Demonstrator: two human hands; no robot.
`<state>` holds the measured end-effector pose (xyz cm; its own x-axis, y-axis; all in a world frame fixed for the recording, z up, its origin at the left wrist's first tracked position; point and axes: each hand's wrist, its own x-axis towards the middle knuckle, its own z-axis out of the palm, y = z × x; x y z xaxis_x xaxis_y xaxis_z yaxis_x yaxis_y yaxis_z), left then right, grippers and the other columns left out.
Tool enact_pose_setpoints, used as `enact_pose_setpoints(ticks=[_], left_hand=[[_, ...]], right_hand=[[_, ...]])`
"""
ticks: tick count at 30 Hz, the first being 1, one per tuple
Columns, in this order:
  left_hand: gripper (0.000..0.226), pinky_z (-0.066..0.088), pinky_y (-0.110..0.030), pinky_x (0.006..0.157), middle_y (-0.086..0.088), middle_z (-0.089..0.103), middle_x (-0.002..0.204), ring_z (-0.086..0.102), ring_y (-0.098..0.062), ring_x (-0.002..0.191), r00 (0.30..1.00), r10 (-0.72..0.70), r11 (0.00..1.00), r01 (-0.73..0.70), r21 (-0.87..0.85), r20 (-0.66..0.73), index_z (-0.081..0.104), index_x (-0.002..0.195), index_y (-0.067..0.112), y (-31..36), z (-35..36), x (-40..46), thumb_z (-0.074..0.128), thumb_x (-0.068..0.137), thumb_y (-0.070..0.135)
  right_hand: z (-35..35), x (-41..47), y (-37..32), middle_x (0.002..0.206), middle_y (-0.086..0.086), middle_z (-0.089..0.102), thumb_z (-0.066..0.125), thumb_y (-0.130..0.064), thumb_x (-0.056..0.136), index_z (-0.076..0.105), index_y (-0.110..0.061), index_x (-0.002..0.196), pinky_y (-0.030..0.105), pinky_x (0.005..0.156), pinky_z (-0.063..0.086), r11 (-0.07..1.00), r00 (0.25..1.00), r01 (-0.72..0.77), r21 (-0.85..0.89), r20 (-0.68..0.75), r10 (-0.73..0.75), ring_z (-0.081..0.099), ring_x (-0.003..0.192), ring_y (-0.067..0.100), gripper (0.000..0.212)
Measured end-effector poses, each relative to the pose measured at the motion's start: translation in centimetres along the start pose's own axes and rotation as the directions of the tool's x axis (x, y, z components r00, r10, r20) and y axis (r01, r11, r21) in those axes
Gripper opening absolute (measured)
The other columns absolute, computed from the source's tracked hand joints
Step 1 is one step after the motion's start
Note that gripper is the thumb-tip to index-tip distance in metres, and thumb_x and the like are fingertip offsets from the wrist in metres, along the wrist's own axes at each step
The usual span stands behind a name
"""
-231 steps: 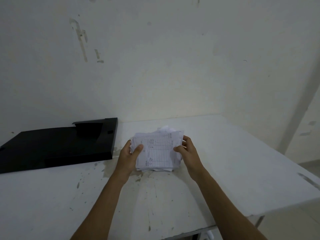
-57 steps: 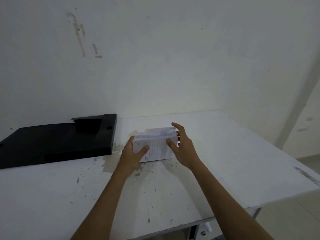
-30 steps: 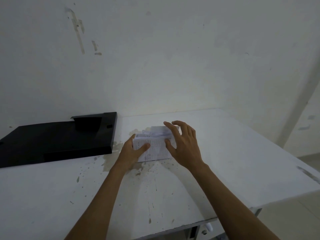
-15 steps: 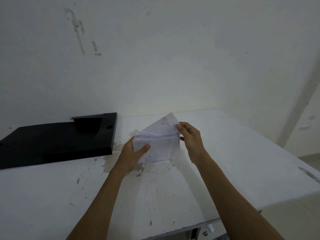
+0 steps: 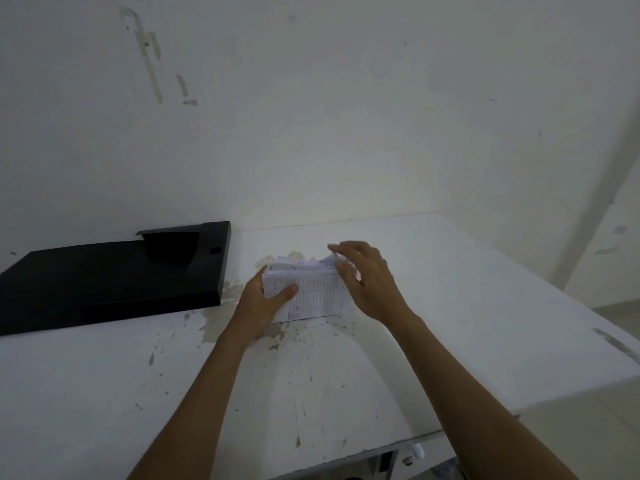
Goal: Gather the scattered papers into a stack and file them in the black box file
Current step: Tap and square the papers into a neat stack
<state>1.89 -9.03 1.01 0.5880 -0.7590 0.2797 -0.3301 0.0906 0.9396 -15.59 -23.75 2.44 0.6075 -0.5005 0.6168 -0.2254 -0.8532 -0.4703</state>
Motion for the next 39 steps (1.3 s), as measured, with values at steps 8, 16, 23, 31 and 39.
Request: enact_pose_setpoints(ticks=[8, 16, 23, 31, 39], left_hand=[[0.027, 0.055, -0.012, 0.059, 0.013, 0.062, 0.100, 0.064, -0.007, 0.087, 1.000, 0.029, 1.000, -0.029, -0.003, 0.006, 0.051, 0.099, 0.042, 0.5, 0.4, 0.0, 0.071, 0.088, 0.027], [0.027, 0.054, -0.013, 0.058, 0.010, 0.063, 0.101, 0.065, -0.007, 0.087, 1.000, 0.010, 1.000, -0.010, -0.009, 0.017, 0.052, 0.100, 0.041, 0.5, 0.4, 0.1, 0.071, 0.087, 0.028], [0.034, 0.056, -0.015, 0.061, 0.008, 0.066, 0.104, 0.067, -0.009, 0.091, 0.999, -0.030, 0.999, 0.031, -0.043, 0.026, 0.055, 0.118, 0.027, 0.0, 0.1, 0.2, 0.070, 0.088, 0.028], [0.037, 0.060, -0.021, 0.069, 0.003, 0.067, 0.111, 0.067, -0.016, 0.100, 0.999, -0.038, 0.998, 0.039, -0.044, 0.017, 0.055, 0.121, 0.028, -0.8, 0.4, 0.5, 0.070, 0.087, 0.030], [0.037, 0.062, -0.035, 0.079, -0.003, 0.069, 0.114, 0.069, -0.020, 0.101, 1.000, -0.014, 0.999, 0.015, -0.038, 0.019, 0.057, 0.120, 0.030, -1.0, 0.6, 0.7, 0.072, 0.086, 0.032]], right_hand=[[0.8, -0.7, -0.4, 0.153, -0.005, 0.032, 0.036, -0.041, 0.106, 0.043, -0.037, 0.147, 0.025, 0.100, 0.041, 0.995, 0.998, -0.043, 0.084, 0.057, 0.039, 0.042, 0.128, 0.003, 0.041], [0.7, 1.0, -1.0, 0.115, -0.002, 0.064, 0.057, -0.027, 0.101, 0.062, -0.021, 0.121, 0.009, 0.085, 0.040, 0.953, 0.980, -0.161, 0.255, -0.074, 0.185, 0.059, 0.105, 0.010, 0.022], [1.3, 1.3, -0.1, 0.099, -0.003, 0.070, 0.062, -0.020, 0.098, 0.068, -0.017, 0.095, 0.023, 0.086, 0.048, 0.805, 0.908, -0.317, 0.502, -0.084, 0.410, 0.062, 0.096, 0.014, 0.008], [0.8, 0.2, 0.5, 0.118, 0.005, 0.070, 0.054, -0.025, 0.103, 0.071, -0.015, 0.111, 0.033, 0.082, 0.060, 0.451, 0.807, -0.430, 0.782, 0.109, 0.580, 0.065, 0.116, 0.027, 0.021], [2.0, 0.2, -0.5, 0.149, -0.007, 0.047, 0.038, -0.058, 0.100, 0.053, -0.036, 0.141, 0.037, 0.115, 0.028, 0.993, 0.994, -0.087, 0.083, -0.054, 0.091, 0.040, 0.139, 0.013, 0.049]])
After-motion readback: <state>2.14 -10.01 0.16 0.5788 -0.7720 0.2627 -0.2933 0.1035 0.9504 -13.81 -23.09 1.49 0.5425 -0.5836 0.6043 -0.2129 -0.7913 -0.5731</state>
